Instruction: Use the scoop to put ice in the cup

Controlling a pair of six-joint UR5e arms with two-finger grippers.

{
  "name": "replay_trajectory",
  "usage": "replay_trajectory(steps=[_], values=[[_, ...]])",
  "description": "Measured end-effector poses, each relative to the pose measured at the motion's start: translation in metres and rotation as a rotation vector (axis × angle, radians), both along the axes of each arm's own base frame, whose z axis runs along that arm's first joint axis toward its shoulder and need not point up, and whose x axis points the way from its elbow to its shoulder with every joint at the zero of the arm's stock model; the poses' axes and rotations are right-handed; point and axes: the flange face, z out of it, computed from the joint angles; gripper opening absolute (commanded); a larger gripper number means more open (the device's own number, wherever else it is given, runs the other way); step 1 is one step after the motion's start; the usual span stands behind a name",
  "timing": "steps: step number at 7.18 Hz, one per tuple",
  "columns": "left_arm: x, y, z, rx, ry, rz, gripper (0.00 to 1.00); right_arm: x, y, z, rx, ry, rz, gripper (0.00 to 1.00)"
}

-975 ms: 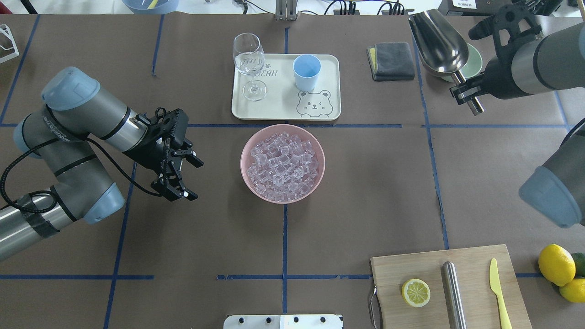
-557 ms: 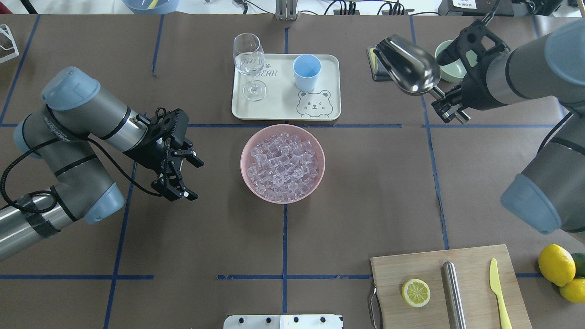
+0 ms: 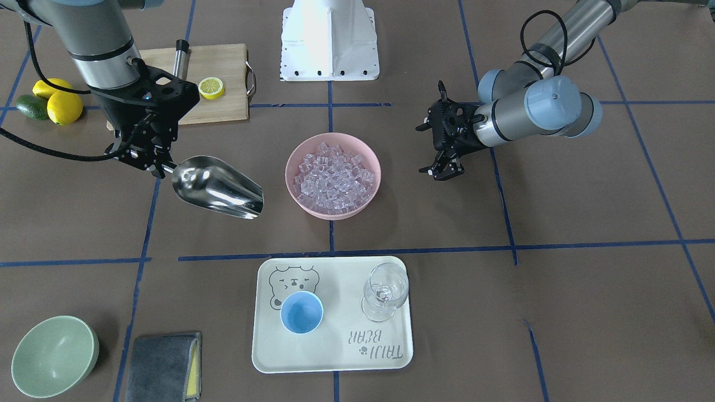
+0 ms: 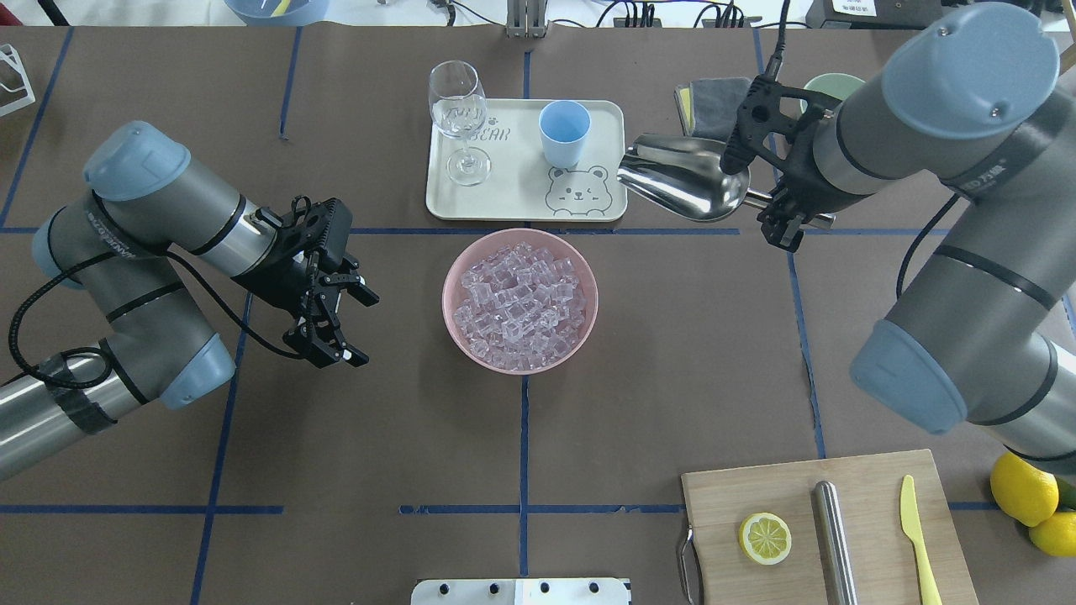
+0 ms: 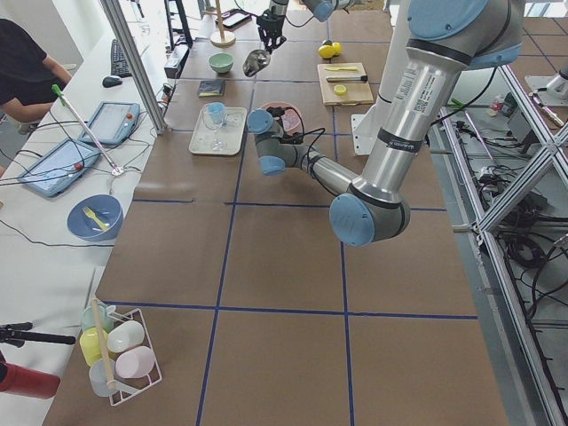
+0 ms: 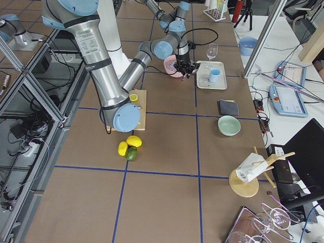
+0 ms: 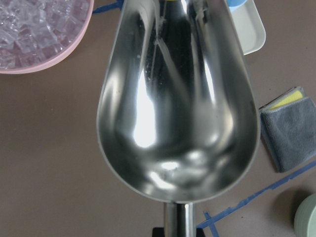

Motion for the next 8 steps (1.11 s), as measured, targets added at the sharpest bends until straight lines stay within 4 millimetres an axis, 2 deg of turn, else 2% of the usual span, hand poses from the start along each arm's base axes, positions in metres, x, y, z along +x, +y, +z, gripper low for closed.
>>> replay_trajectory(steps=[2, 4, 5, 8], values=[[0.014, -0.011, -0.001, 0.05, -0.004, -0.094, 1.0, -0.002, 0.001, -0.027, -0.019, 0.055, -0.032, 0.0], [0.035, -0.01, 0.0, 0.091, 0.005, -0.155, 1.0, -0.011, 0.007, -0.036, -0.062, 0.145, -0.087, 0.0], [0.044, -0.005, -0.002, 0.089, 0.012, -0.153, 1.0, -0.019, 0.011, -0.044, -0.058, 0.212, -0.123, 0.0], [0.061, 0.003, -0.01, 0.069, 0.02, -0.139, 1.0, -0.062, 0.02, -0.06, -0.025, 0.388, -0.204, 0.0]])
